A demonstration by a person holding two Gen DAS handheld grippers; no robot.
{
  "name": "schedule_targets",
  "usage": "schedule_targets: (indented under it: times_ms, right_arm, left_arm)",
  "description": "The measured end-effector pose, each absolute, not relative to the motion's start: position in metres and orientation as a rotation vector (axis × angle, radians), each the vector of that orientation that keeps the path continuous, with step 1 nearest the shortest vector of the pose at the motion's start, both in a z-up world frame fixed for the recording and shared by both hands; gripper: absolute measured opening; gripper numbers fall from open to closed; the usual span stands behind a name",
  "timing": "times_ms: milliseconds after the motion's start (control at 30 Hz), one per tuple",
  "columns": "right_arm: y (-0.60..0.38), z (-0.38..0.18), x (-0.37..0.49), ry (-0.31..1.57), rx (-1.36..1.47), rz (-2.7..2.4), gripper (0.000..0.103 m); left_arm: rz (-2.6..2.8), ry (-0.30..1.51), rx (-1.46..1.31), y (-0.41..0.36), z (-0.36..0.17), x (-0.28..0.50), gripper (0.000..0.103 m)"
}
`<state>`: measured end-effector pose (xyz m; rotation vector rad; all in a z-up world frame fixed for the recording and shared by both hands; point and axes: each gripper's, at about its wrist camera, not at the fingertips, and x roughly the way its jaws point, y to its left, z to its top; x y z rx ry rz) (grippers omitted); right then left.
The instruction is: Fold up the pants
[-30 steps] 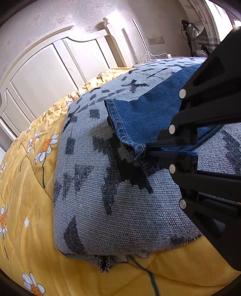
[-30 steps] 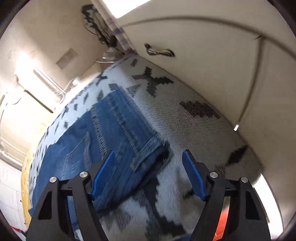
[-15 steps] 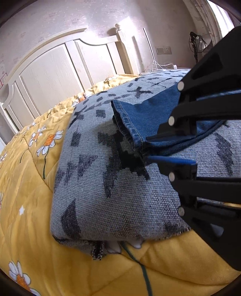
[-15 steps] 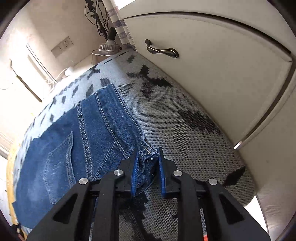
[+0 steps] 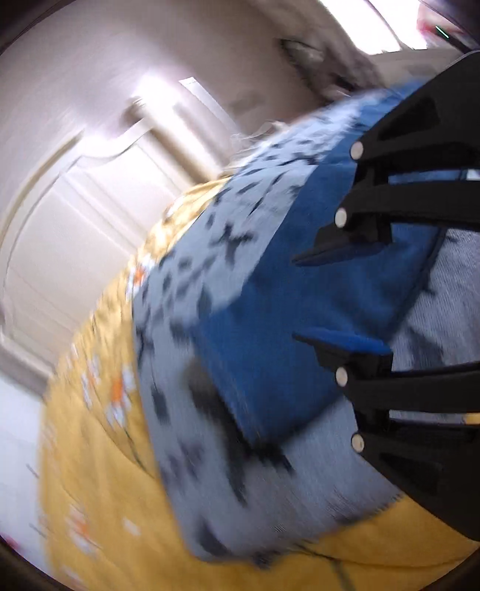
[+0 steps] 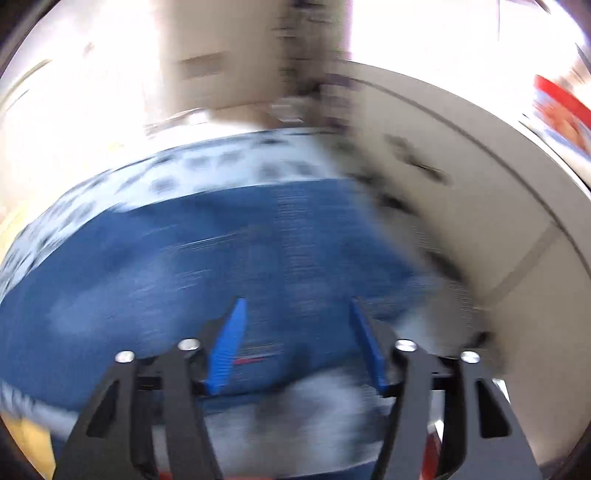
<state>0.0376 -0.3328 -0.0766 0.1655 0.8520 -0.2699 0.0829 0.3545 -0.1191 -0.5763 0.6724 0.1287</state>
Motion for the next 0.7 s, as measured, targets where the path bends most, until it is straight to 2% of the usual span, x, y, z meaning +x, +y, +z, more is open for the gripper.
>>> schedule_targets:
  times_ms: [33, 100, 200, 267, 333, 367, 400, 467, 500, 700]
  right_arm:
    - [-0.306, -0.079, 0.044, 0.856, 0.148, -0.194, 0.070]
    - [-0.256, -0.086, 0.058, 0.871, 0.110, -0.043, 0.072]
    - [-0.195, -0.091, 0.076, 0.873, 0.042, 0.089, 0.073]
    - [-0.167, -0.093, 0.080, 0.861, 0.006, 0.147, 0.078]
    - [-0.146, -0.098, 0.084, 0.853, -0.034, 0.156, 0.082]
    - [-0.141, -0.105, 0.087, 0.864, -0.036, 0.163, 0.087]
    - [-0.139, -0.110, 0.088, 0.883, -0.040, 0.161, 0.087]
    - [-0.136, -0.126, 0.091, 0.943, -0.053, 0.149, 0.087]
    - [-0.137, -0.135, 0.091, 0.963, -0.057, 0.142, 0.088]
    - [-0.137, -0.135, 0.092, 0.984, -0.067, 0.139, 0.088]
  left_arm:
    - [0.101, 0.666, -0.472, 0.330, -0.115, 0.093, 0.055]
    - [-0.037, 0.665, -0.288, 0.267, -0.108, 0.121, 0.063]
    - [-0.136, 0.730, -0.148, 0.197, -0.104, 0.153, 0.063]
    - [-0.215, 0.779, -0.095, 0.147, -0.106, 0.172, 0.063]
    - [-0.248, 0.792, -0.008, 0.107, -0.107, 0.184, 0.058]
    - [-0.269, 0.789, 0.049, 0.086, -0.108, 0.190, 0.058]
    - [-0.279, 0.798, 0.084, 0.073, -0.109, 0.199, 0.058]
    - [-0.281, 0.856, 0.112, 0.058, -0.122, 0.218, 0.054]
    - [-0.252, 0.898, 0.119, 0.059, -0.132, 0.232, 0.049]
    - [-0.167, 0.940, -0.062, 0.129, -0.142, 0.257, 0.046]
